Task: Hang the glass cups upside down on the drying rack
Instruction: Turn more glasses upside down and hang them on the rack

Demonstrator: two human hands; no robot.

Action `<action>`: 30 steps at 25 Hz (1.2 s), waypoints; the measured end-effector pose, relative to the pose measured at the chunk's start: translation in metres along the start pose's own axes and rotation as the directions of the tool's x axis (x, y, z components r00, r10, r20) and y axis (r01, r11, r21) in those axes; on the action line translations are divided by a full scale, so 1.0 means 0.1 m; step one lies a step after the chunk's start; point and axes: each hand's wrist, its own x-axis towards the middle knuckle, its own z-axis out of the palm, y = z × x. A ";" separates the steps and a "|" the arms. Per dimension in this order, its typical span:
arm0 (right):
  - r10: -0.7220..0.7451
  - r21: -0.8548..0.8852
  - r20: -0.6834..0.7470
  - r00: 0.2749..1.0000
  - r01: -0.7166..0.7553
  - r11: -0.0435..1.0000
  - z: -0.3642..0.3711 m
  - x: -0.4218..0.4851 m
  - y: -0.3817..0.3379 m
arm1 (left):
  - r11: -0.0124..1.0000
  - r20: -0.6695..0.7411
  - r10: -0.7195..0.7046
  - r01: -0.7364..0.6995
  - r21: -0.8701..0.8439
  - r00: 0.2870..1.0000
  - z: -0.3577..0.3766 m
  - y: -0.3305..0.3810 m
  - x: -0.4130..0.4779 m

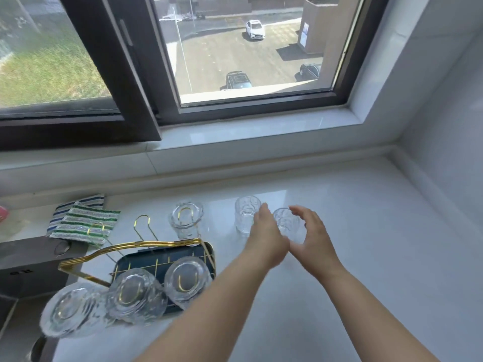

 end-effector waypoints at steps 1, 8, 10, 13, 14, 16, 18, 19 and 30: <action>0.035 0.012 -0.009 0.999 -0.035 0.999 -0.04 -0.01 0.11 | 0.995 -0.020 -0.075 0.073 -0.072 0.997 0.16 -0.05 0.04; 0.240 0.059 0.195 0.951 -0.256 0.965 -0.07 0.16 0.79 | 0.977 -0.091 -0.171 0.157 -0.141 0.981 0.50 -0.40 0.47; 0.242 0.064 0.245 0.939 -0.265 0.962 -0.01 0.25 0.88 | 0.984 -0.078 -0.138 0.128 -0.126 0.987 0.53 -0.43 0.57; 0.211 0.087 0.292 0.933 -0.246 0.965 0.08 0.38 0.91 | 0.990 -0.097 -0.093 0.082 -0.115 0.991 0.57 -0.46 0.65; 0.196 0.102 0.306 0.932 -0.237 0.966 0.10 0.41 0.90 | 0.990 -0.114 -0.085 0.071 -0.120 0.990 0.57 -0.47 0.67; 0.161 0.149 0.308 0.938 -0.215 0.965 0.13 0.44 0.89 | 0.989 -0.138 -0.072 0.053 -0.138 0.988 0.56 -0.48 0.68; 0.135 0.182 0.295 0.946 -0.194 0.964 0.13 0.42 0.86 | 0.987 -0.147 -0.075 0.052 -0.153 0.986 0.55 -0.47 0.65; 0.122 0.194 0.292 0.948 -0.184 0.964 0.11 0.40 0.83 | 0.985 -0.154 -0.077 0.051 -0.167 0.985 0.54 -0.45 0.62; -0.038 0.840 0.525 0.850 -0.511 0.185 -0.22 0.00 0.12 | 0.917 -0.312 0.168 -0.265 -0.299 0.935 -0.12 0.13 -0.21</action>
